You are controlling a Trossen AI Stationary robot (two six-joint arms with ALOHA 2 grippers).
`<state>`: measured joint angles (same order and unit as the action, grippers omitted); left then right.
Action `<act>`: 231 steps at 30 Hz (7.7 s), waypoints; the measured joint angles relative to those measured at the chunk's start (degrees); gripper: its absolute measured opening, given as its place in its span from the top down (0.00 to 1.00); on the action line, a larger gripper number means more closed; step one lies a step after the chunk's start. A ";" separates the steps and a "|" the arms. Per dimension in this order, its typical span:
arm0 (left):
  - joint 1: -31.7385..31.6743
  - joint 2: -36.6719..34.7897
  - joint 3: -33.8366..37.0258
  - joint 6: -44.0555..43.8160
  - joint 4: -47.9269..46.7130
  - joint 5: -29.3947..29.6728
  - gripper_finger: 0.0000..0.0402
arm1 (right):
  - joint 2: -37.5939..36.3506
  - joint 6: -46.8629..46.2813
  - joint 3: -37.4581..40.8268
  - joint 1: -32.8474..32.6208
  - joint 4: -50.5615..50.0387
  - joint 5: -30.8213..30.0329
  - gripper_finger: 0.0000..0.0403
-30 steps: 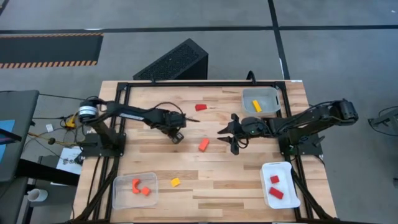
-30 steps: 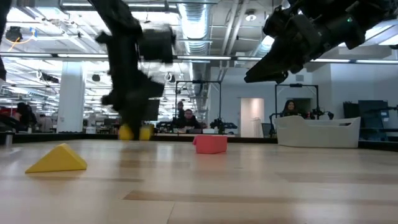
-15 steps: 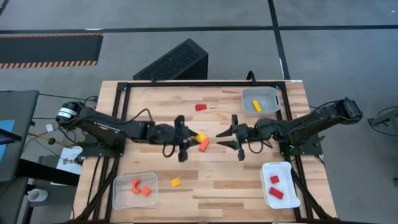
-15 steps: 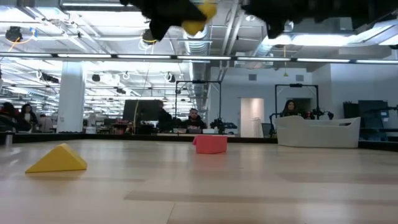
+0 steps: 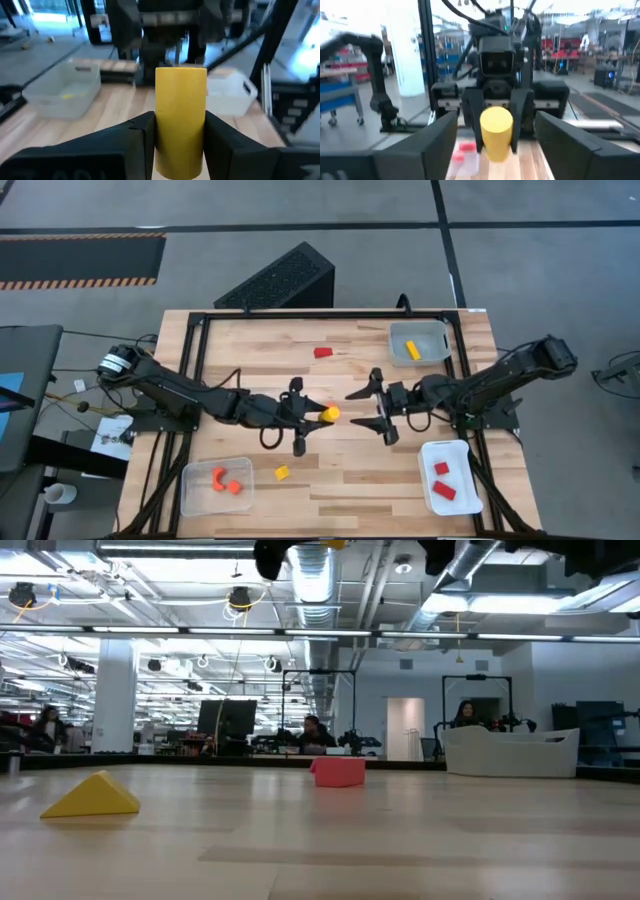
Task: Sort & place blocks by color
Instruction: Put the top yellow block into the gray bin, then put the orange block into the transparent bin
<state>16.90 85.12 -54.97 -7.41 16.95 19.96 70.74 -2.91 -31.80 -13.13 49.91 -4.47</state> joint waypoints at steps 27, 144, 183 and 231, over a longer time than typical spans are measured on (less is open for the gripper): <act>-2.05 3.17 0.01 1.42 8.82 -3.02 0.77 | 15.79 -3.39 -6.66 1.64 10.57 1.58 0.26; -17.17 -9.42 26.77 -6.15 27.63 1.30 0.28 | 2.30 -6.81 -6.57 62.93 -78.80 -15.72 0.67; -16.73 -9.40 26.77 -10.46 20.36 -3.07 0.28 | -11.47 -6.73 -11.56 43.70 -83.53 -15.33 0.44; -14.24 26.55 -25.58 -37.87 -48.39 -8.71 0.28 | -26.53 -33.03 -9.36 -23.66 -94.50 -55.20 0.50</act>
<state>2.66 111.68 -80.55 -45.28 -31.44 11.25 44.21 -35.94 -41.15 -36.79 -44.60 -59.67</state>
